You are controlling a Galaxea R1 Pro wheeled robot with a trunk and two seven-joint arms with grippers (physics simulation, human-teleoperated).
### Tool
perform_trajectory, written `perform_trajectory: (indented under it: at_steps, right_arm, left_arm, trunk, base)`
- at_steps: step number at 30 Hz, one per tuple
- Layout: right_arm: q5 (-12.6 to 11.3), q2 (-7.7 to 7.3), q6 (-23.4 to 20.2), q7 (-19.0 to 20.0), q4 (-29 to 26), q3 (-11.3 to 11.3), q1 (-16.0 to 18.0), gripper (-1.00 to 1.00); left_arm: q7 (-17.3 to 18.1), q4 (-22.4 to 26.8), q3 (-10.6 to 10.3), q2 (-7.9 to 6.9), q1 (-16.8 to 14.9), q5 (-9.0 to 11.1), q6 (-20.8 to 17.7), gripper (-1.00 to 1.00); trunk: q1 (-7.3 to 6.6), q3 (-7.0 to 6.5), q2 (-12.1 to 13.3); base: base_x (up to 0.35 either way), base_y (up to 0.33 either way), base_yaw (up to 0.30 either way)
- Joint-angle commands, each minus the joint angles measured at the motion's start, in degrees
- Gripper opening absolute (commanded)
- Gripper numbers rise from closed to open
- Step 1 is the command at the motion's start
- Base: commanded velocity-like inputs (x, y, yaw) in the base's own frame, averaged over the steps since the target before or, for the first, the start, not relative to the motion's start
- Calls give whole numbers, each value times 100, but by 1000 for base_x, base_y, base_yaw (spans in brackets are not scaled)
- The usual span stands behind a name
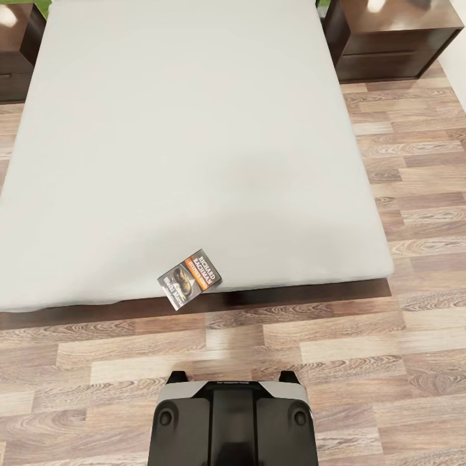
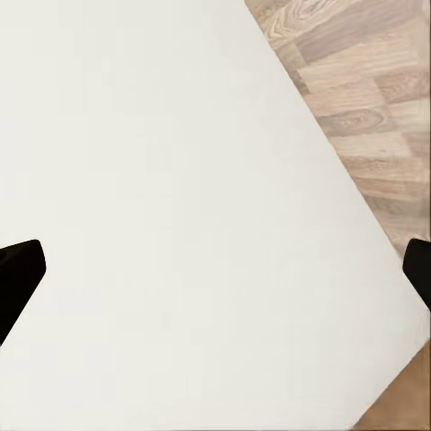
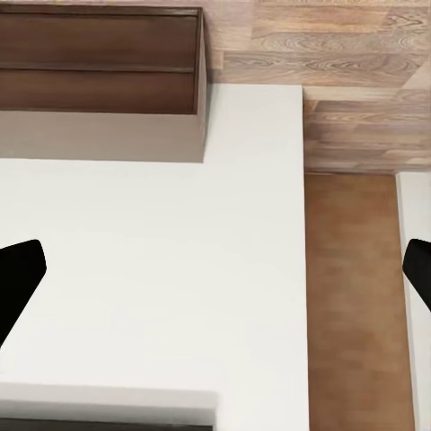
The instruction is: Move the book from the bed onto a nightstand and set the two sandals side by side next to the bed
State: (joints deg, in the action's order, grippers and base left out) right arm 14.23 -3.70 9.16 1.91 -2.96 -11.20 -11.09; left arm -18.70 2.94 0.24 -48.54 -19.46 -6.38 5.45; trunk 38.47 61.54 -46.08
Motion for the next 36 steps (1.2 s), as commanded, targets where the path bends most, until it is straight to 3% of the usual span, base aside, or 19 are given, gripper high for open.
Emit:
perform_trajectory:
  at_steps: [1, 2, 5, 6, 8, 9, 12, 13, 15, 16, 19, 20, 25, 36]
  right_arm:
    - [44, 0, 14, 20, -12, -51, -7, 100]
    - [44, 0, 14, 20, -12, -51, -7, 100]
    - [44, 0, 23, 20, -12, -54, -7, 100]
    - [44, 0, 23, 20, -12, -54, -7, 100]
    - [44, 0, 27, 20, -12, -56, -7, 100]
    - [44, 0, 27, 20, -12, -56, -7, 100]
    - [44, 0, 30, 20, -13, -57, -5, 100]
    - [44, 0, 30, 20, -13, -57, -5, 100]
    - [43, 0, 31, 17, -18, -57, -3, 100]
    - [43, 0, 31, 17, -18, -57, -3, 100]
    - [39, -3, 32, 14, -76, -58, 0, 100]
    - [39, -3, 32, 14, -76, -58, 0, 100]
    - [29, -41, 35, 12, -213, -67, 1, 100]
    - [-21, -194, 36, -66, -404, -146, 16, 100]
  left_arm:
    - [-22, -16, 6, 90, 77, -60, 20, 100]
    - [-22, -16, 6, 90, 77, -60, 20, 100]
    - [-16, -23, 9, 353, 312, -59, 40, 100]
    - [-16, -23, 9, 353, 312, -59, 40, 100]
    - [-9, -24, 10, 558, 449, -58, 56, 100]
    - [-9, -24, 10, 558, 449, -58, 56, 100]
    - [18, -23, 11, 935, 635, -54, 75, 100]
    - [18, -23, 11, 935, 635, -54, 75, 100]
    - [30, -23, 11, 1216, 750, -54, 85, 100]
    - [30, -23, 11, 1216, 750, -54, 85, 100]
    - [40, -18, 8, 1616, 930, -60, 95, 100]
    - [40, -18, 8, 1616, 930, -60, 95, 100]
    - [60, -15, 5, 2100, 1137, -64, 102, 100]
    - [89, -13, -4, 2438, 1225, -71, 179, 100]
  trunk:
    - [2, 2, -4]
    - [2, 2, -4]
    - [2, 2, -4]
    - [2, 2, -4]
    - [2, 2, -4]
    - [2, 2, -4]
    - [2, 2, -4]
    - [2, 2, -4]
    - [2, 2, -4]
    - [2, 2, -4]
    - [2, 2, -4]
    - [2, 2, -4]
    - [2, 2, -4]
    - [2, 2, -4]
  base:
    - [0, 0, 0]
    - [0, 0, 0]
    - [0, 0, 0]
    - [0, 0, 0]
    - [0, 0, 0]
    - [0, 0, 0]
    - [0, 0, 0]
    - [0, 0, 0]
    - [0, 0, 0]
    - [0, 0, 0]
    - [0, 0, 0]
    - [0, 0, 0]
    - [0, 0, 0]
    - [0, 0, 0]
